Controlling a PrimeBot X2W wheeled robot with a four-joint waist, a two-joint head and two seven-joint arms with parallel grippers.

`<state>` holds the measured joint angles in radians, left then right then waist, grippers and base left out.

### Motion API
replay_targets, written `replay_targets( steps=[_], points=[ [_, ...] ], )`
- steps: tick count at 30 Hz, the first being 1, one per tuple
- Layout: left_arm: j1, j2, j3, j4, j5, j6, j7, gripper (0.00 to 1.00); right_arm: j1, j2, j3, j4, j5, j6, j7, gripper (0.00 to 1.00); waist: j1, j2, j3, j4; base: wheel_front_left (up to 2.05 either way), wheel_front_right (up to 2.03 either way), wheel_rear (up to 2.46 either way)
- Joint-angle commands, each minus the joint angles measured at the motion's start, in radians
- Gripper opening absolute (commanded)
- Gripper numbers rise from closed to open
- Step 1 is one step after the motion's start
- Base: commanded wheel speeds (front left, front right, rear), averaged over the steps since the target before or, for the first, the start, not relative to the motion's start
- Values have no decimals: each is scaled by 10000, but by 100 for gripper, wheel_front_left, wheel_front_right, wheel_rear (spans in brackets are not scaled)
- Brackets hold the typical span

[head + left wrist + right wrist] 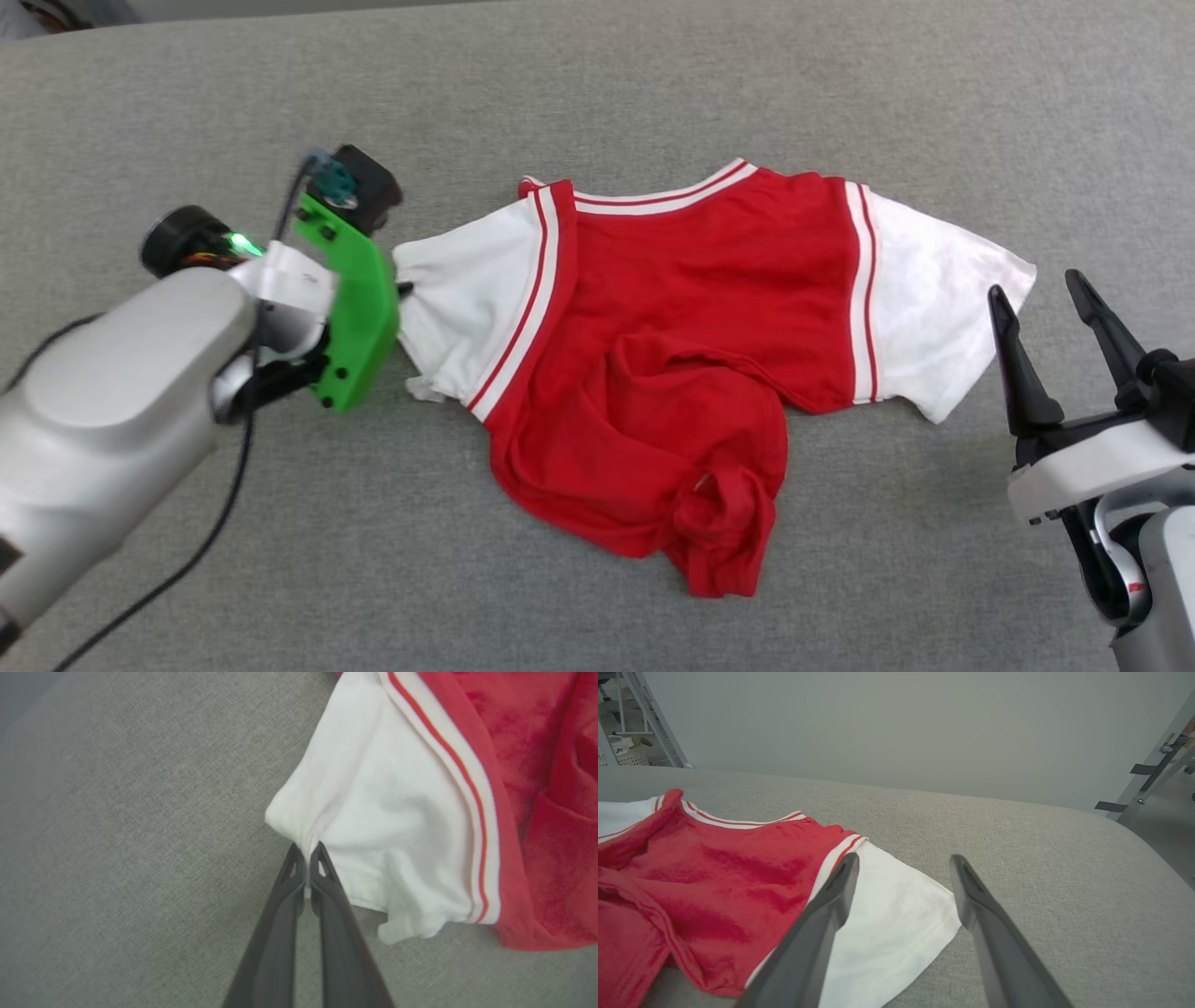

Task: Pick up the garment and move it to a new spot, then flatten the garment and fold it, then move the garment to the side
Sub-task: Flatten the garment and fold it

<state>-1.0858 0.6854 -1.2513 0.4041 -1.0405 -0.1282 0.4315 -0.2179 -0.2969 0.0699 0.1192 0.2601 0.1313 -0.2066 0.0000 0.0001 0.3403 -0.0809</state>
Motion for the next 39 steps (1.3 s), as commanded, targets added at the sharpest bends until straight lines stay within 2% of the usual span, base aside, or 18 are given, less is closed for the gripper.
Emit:
replay_targets(
  steps=[1,8,13,17,23,25,27,28,30,35,39],
  points=[
    [20,396,121,-271,-68,-16,-62,0,163,14,-22,-44,-49,-6,50,100,0,-1,-259,295,0,0,0],
    [262,2197,427,-1787,-434,637,317,0,255,25,-35,-218,-27,-6,142,100,0,-1,-242,475,0,0,0],
    [907,2859,451,-1737,-924,1201,454,0,104,-40,46,-342,-7,-6,179,100,0,-1,14,286,0,0,0],
    [1483,2842,470,-1103,-1325,1445,185,0,45,-106,-9,-358,-13,-6,218,100,0,-1,173,104,0,0,0],
    [2198,2048,428,310,-1694,1503,-380,0,36,-173,-39,-312,1,-6,277,100,0,-1,42,64,0,0,0],
    [2437,1692,532,767,-1703,1533,-1071,100,123,-261,-46,-290,6,-6,310,100,0,-1,-216,152,0,0,0],
    [2654,1484,699,954,-1671,1469,-1946,100,196,-385,-111,-314,16,-6,330,100,0,-1,-419,267,0,0,0],
    [2889,1347,831,1074,-1286,1602,-3281,100,221,-621,-239,-369,31,-6,387,100,0,-1,-717,487,0,0,0],
    [2966,1257,918,1039,-901,1903,-4228,100,185,-830,-339,-462,39,-6,477,100,0,-1,-890,690,0,0,0],
    [3302,979,1470,496,-399,3076,-6417,100,-333,-1546,-395,-688,190,-6,850,100,0,-1,-1209,1136,0,0,0],
    [3739,747,2142,-402,95,4138,-6896,100,-1153,-2288,-154,-740,441,-6,1335,100,0,-1,-1294,1435,0,0,0]
  ],
)
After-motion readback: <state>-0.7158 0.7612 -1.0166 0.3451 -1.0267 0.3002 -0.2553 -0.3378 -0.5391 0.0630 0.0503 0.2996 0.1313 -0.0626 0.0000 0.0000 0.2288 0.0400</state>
